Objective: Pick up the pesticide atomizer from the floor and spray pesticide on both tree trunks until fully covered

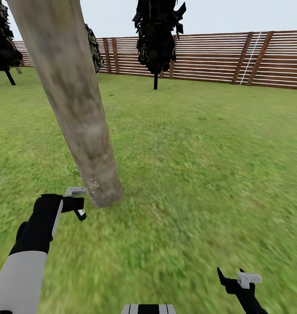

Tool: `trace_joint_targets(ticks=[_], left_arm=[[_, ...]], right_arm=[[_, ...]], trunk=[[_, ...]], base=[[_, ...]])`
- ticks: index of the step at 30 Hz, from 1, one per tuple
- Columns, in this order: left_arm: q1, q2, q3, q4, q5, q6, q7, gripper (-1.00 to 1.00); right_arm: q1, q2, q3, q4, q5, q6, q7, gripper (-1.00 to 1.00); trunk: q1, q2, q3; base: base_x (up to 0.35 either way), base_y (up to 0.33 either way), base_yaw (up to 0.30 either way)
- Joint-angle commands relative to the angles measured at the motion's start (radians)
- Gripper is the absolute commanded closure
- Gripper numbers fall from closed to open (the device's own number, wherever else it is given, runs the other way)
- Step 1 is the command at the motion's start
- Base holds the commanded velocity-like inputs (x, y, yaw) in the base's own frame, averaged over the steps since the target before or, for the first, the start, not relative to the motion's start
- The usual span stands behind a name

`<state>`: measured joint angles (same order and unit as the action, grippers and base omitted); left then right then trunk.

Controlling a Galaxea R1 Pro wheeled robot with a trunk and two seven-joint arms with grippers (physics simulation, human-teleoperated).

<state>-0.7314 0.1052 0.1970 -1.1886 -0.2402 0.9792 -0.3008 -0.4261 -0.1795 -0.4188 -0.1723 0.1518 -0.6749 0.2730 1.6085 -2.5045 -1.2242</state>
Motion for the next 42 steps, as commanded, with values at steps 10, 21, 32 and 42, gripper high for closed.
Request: trace_joint_targets(ticks=[10,21,32,42], left_arm=[[-0.071,0.004,-0.002,-0.046,-0.004,0.033,0.0,1.0],[-0.059,0.002,-0.001,-0.027,-0.024,0.018,0.001,1.0],[-0.016,0.001,0.044,0.225,-0.022,-0.171,0.006,1.0],[-0.016,-0.006,0.05,0.312,-0.02,-0.3,0.053,1.0]], right_arm=[[0.0,0.0,0.0,0.0,0.002,0.0,0.0,-1.0],[0.0,0.001,0.0,0.0,0.003,0.0,0.0,-1.0],[0.0,0.005,0.0,0.0,0.003,0.0,0.002,-1.0],[0.0,0.014,0.0,0.0,0.005,0.0,0.002,-1.0]], trunk=[[0.0,0.0,0.006],[0.0,0.0,0.006],[0.0,0.0,0.006],[0.0,0.0,0.006]], base=[[0.023,0.0,0.0],[0.009,0.0,0.0],[-0.213,-0.147,0.006],[-0.02,-0.266,0.241]])
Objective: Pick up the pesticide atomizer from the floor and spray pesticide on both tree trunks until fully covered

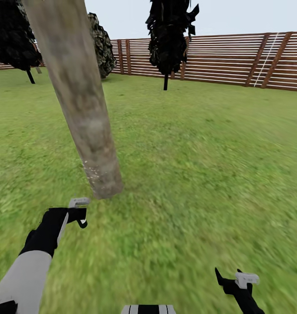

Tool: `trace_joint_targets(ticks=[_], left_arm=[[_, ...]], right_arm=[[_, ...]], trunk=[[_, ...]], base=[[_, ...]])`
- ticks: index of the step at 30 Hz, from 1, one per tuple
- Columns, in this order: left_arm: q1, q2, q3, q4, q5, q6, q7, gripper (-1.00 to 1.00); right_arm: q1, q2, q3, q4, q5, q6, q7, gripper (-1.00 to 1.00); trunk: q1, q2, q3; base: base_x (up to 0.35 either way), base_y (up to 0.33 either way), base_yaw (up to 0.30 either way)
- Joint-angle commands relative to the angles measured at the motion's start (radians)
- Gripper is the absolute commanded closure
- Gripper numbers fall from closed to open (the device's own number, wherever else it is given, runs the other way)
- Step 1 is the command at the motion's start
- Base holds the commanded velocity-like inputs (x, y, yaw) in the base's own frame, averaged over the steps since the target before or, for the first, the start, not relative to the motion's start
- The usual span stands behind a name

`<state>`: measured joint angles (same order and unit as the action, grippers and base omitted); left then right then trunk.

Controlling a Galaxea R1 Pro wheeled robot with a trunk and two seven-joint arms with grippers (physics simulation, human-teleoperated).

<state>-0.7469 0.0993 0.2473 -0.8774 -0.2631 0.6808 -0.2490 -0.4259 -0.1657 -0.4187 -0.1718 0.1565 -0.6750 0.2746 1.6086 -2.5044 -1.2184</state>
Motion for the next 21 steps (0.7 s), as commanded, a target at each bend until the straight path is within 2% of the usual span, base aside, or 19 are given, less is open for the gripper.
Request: trace_joint_targets(ticks=[1,2,3,5,8,10,13,16,21], left_arm=[[0.0,-0.001,0.0,0.023,0.008,-0.025,0.029,1.0],[0.0,-0.002,0.001,0.037,0.016,-0.038,0.049,1.0],[0.0,-0.002,0.0,0.051,0.048,-0.05,0.066,1.0],[0.0,-0.003,0.0,0.056,0.062,-0.054,0.072,1.0],[0.0,-0.003,-0.001,0.079,0.063,-0.056,0.073,1.0],[0.0,-0.023,0.0,0.119,0.069,-0.135,0.108,1.0],[0.0,-0.04,-0.003,0.129,0.069,-0.178,0.167,1.0],[0.001,-0.049,-0.003,0.137,0.067,-0.185,0.205,1.0],[0.016,-0.046,-0.002,0.164,0.065,-0.19,0.255,1.0]], right_arm=[[0.0,0.0,0.0,0.0,0.0,0.0,0.0,-1.0],[0.0,0.0,0.0,0.0,0.0,0.0,0.0,-1.0],[0.0,0.0,0.0,-0.001,0.0,0.0,0.001,-1.0],[0.001,0.0,0.0,-0.001,0.0,0.0,0.001,-1.0],[0.0,0.0,0.0,-0.001,0.0,0.0,0.002,-1.0],[0.0,0.0,0.0,-0.001,0.0,0.0,0.002,-1.0],[0.0,0.001,0.0,0.0,0.0,0.0,0.002,-1.0],[0.0,0.001,0.0,0.0,0.0,0.0,0.002,-1.0],[0.0,0.001,0.0,0.0,0.0,0.0,0.003,-1.0]], trunk=[[0.0,0.0,0.0],[0.0,0.0,0.0],[0.0,0.0,0.0],[0.0,0.0,0.0],[0.0,0.0,0.0],[0.0,0.0,0.0],[0.0,0.0,0.0],[0.0,0.0,0.0],[0.0,0.0,0.0]], base=[[0.093,-0.274,0.264],[0.102,-0.274,0.235],[0.1,-0.274,0.055],[0.047,-0.274,0.012],[0.008,-0.274,0.002],[0.001,-0.274,0.168],[0.053,-0.273,0.256],[0.151,-0.248,0.251],[0.246,-0.176,0.048]])
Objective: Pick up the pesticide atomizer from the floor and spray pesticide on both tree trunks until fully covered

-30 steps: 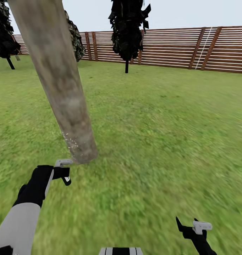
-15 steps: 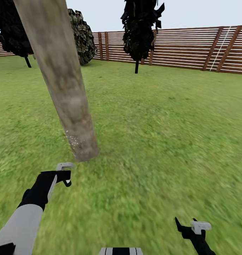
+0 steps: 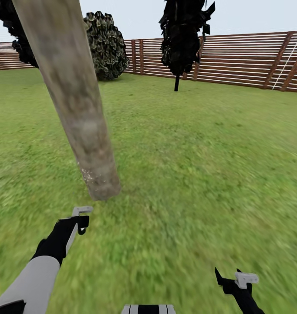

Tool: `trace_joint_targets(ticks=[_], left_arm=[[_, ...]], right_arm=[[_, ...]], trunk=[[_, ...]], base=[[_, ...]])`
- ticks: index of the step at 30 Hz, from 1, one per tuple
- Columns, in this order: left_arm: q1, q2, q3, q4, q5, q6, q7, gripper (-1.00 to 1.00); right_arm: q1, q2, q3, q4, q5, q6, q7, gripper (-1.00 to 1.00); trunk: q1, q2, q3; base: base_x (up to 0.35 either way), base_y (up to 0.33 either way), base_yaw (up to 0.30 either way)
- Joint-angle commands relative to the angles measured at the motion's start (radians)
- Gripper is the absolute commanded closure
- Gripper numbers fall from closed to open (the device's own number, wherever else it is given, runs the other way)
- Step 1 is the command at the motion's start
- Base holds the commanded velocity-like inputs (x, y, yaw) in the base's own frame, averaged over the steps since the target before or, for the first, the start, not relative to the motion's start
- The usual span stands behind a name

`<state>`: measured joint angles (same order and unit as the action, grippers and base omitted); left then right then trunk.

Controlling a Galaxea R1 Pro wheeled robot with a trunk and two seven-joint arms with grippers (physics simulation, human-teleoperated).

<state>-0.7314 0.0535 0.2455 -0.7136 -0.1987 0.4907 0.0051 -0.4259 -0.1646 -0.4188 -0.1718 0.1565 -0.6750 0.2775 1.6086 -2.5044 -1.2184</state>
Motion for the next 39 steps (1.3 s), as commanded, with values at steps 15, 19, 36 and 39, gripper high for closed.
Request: trace_joint_targets(ticks=[15,19,36,39], left_arm=[[0.017,-0.009,-0.002,-0.002,0.007,-0.001,0.01,1.0],[0.017,-0.01,-0.002,-0.001,0.008,-0.001,0.01,1.0],[0.01,-0.032,-0.009,-0.018,0.003,0.003,0.008,1.0],[0.001,-0.036,-0.01,-0.035,0.003,0.016,0.005,1.0]], right_arm=[[0.001,0.014,0.001,-0.001,0.002,0.0,-0.001,-1.0],[0.001,0.014,0.001,-0.002,0.002,0.0,-0.001,-1.0],[0.0,0.014,0.002,-0.001,0.002,0.0,-0.003,-1.0],[0.001,0.014,0.002,-0.001,0.002,0.0,-0.003,-1.0]], trunk=[[0.0,0.0,0.0],[0.0,0.0,0.0],[0.0,0.0,0.0],[0.0,0.0,0.0]], base=[[0.235,-0.134,0.182],[-0.16,-0.246,0.008],[-0.087,-0.167,0.052],[0.0,-0.001,0.017]])
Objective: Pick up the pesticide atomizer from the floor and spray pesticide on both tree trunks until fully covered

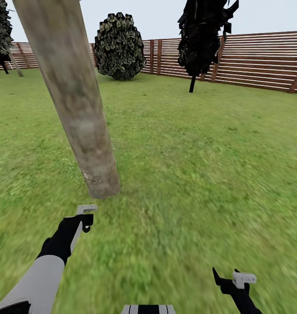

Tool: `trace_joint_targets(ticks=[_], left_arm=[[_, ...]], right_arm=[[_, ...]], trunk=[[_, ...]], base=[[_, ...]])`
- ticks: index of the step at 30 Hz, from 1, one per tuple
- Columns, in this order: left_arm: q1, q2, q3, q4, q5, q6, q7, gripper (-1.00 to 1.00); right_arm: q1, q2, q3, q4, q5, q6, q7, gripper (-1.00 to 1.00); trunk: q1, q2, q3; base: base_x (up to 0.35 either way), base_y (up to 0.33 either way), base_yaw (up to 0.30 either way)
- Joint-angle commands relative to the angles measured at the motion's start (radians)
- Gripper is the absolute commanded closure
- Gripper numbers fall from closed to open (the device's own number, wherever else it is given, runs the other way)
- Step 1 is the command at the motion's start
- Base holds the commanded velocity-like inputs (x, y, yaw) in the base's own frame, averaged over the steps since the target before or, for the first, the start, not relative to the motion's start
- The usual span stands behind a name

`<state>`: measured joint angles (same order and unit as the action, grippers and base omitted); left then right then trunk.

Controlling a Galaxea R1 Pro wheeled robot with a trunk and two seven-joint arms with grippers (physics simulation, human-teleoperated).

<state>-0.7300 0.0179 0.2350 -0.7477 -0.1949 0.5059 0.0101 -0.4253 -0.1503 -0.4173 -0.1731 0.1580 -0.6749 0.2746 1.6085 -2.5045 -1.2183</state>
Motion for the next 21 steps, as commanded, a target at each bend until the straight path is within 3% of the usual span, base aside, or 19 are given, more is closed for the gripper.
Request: trace_joint_targets(ticks=[1,4,5,7,10,15,21], left_arm=[[0.0,0.0,0.0,-0.028,0.0,0.013,0.0,1.0],[0.0,-0.003,-0.004,-0.132,0.0,0.108,-0.005,1.0],[0.0,-0.006,-0.032,-0.218,0.0,0.189,-0.007,1.0],[0.0,-0.008,-0.085,-0.312,-0.001,0.264,-0.008,1.0],[-0.002,-0.008,-0.117,-0.433,0.003,0.42,-0.012,1.0],[-0.026,-0.008,-0.119,-0.474,0.003,0.468,-0.023,1.0],[-0.018,-0.002,-0.119,-0.432,0.004,0.471,-0.087,1.0]], right_arm=[[0.0,0.0,0.0,0.0,0.0,0.0,0.0,-1.0],[0.0,0.0,0.0,0.0,0.0,0.0,0.0,-1.0],[0.0,0.0,0.0,0.001,0.0,0.0,0.0,-1.0],[0.0,0.0,0.0,0.001,0.0,0.0,0.0,-1.0],[0.0,0.0,0.0,0.001,0.0,0.0,0.0,-1.0],[0.0,0.0,0.0,0.001,0.0,0.0,0.0,-1.0],[-0.001,0.0,0.0,0.001,0.0,0.0,0.0,-1.0]], trunk=[[0.0,0.0,0.0],[0.0,0.0,0.0],[0.0,0.0,0.0],[0.0,0.0,0.0],[0.0,0.0,0.0],[0.0,0.0,0.0],[0.0,0.0,0.0]], base=[[0.0,0.0,0.003],[0.0,0.0,0.001],[0.0,0.0,0.0],[0.0,0.0,0.0],[0.0,0.0,0.0],[0.0,0.0,0.0],[0.0,0.0,0.0]])
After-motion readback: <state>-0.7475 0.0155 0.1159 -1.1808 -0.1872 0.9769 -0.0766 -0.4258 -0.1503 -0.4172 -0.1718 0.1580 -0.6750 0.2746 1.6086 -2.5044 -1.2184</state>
